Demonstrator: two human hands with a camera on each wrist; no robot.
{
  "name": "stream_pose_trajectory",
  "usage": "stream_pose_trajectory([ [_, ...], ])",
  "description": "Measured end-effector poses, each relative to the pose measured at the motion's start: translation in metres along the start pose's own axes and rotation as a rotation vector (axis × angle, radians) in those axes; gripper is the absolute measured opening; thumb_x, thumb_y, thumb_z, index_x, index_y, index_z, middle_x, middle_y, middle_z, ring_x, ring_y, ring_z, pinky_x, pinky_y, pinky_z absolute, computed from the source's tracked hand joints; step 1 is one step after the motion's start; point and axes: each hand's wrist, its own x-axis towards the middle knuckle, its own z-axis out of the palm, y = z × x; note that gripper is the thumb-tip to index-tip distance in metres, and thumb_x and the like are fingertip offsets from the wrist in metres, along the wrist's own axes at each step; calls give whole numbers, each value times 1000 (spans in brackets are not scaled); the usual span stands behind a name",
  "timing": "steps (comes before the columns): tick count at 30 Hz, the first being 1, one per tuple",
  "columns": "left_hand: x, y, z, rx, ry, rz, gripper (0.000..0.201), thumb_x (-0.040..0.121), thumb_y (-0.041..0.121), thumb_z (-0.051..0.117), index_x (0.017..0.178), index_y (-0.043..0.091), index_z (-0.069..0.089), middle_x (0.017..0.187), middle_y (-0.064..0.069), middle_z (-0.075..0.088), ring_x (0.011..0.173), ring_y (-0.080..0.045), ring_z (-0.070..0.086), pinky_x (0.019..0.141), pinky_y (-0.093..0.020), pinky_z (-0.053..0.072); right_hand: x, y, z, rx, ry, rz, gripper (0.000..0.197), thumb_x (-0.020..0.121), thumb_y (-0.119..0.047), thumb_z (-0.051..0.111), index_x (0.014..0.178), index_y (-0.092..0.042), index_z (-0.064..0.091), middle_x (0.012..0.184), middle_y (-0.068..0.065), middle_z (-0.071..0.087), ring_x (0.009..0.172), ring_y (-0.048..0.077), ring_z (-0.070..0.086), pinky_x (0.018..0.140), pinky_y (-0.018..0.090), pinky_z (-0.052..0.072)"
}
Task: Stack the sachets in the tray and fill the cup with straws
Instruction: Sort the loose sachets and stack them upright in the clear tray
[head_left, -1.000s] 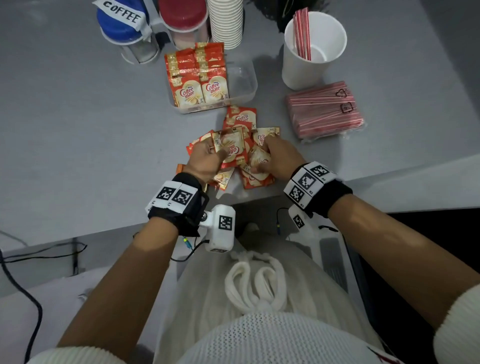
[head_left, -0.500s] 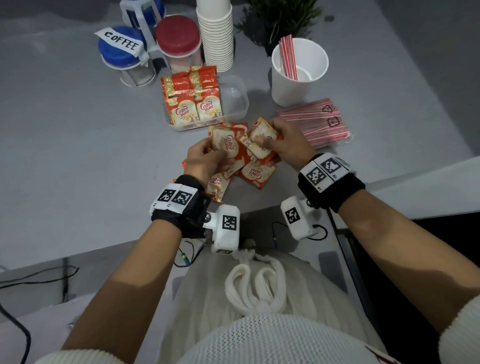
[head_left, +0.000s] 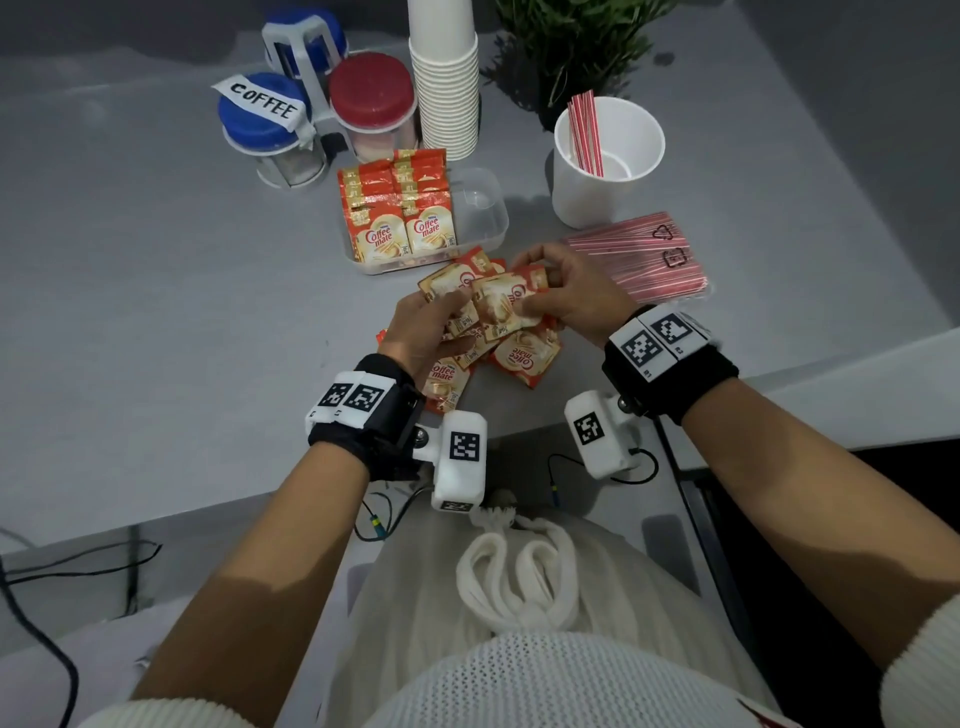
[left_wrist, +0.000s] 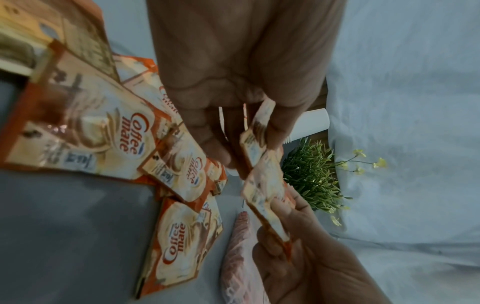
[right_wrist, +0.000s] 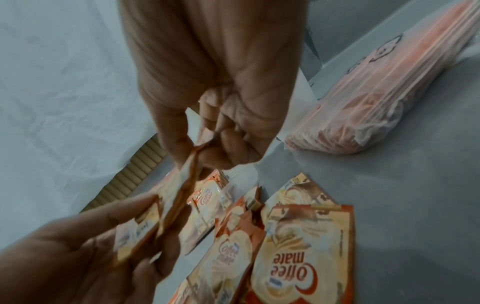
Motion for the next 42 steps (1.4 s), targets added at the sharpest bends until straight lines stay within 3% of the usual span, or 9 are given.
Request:
stream_pose_trajectory([
  [5, -3, -6, -2, 23, -72, 21, 9, 90, 4, 54, 94, 10, 59, 87, -4, 64, 76, -15, 61, 57, -18, 52, 6, 2, -3, -43, 157, 64, 33, 78, -4, 68, 102, -12, 47, 93, 9, 62, 56, 2, 60, 37, 10, 38],
  [11, -5, -6, -1, 85, -123, 21, 43, 86, -1, 58, 127, 9, 47, 97, -3, 64, 85, -18, 64, 70, -25, 56, 14, 8, 0, -321, 219, 30, 22, 74, -18, 76, 81, -15, 55, 95, 12, 62, 64, 11, 53, 49, 16, 43],
  [14, -7, -5, 2, 46, -169, -25, 30, 92, 5, 51, 121, 10, 48, 95, -5, 64, 83, -17, 64, 72, -27, 57, 15, 4, 3, -362, 208, 16, 23, 73, -19, 76, 86, -13, 58, 91, 7, 63, 70, 13, 57, 59, 20, 46],
  [18, -8, -6, 9, 86, -151, -8, 20, 93, 8, 49, 113, 5, 51, 93, -7, 64, 87, -20, 63, 80, -31, 53, 13, -2, 13, -287, 164, -14, 20, 81, -11, 68, 97, -5, 58, 73, 2, 61, 48, 3, 57, 45, 13, 47],
  [21, -6, -7, 9, 121, -92, 14, 16, 93, 7, 49, 108, 3, 54, 90, -6, 63, 92, -25, 61, 87, -36, 50, 13, 3, 12, -252, 255, -18, 7, 88, -13, 59, 88, -6, 57, 67, 3, 59, 42, 3, 57, 48, 20, 51],
  [24, -4, -9, 4, 96, -72, 5, 14, 95, 6, 46, 107, 6, 53, 93, -6, 63, 95, -25, 61, 90, -39, 50, 11, 15, 6, -473, 311, 50, 14, 87, -18, 60, 90, -4, 59, 83, 10, 62, 67, 16, 60, 66, 31, 51],
  [30, -4, -13, -2, 42, -21, -40, 25, 96, 6, 42, 119, 3, 49, 107, -11, 61, 102, -26, 60, 84, -34, 52, 2, 33, 14, -946, 75, 135, 65, 74, -26, 74, 129, -15, 41, 130, 11, 42, 120, 28, 44, 95, 38, 40],
  [39, -9, -15, -8, -4, 39, -49, 28, 98, 5, 38, 124, 1, 48, 110, -15, 59, 101, -28, 58, 83, -37, 53, 3, 35, 20, -1016, 45, 158, 67, 69, -19, 78, 124, -14, 40, 127, 15, 47, 115, 33, 50, 91, 41, 45],
  [42, -10, -14, -12, -19, 40, -12, 19, 97, 4, 39, 113, 4, 51, 93, -8, 61, 86, -22, 61, 64, -25, 57, 4, 33, 21, -961, 86, 195, 68, 65, -20, 82, 120, -7, 43, 124, 14, 52, 113, 30, 52, 89, 37, 44],
])
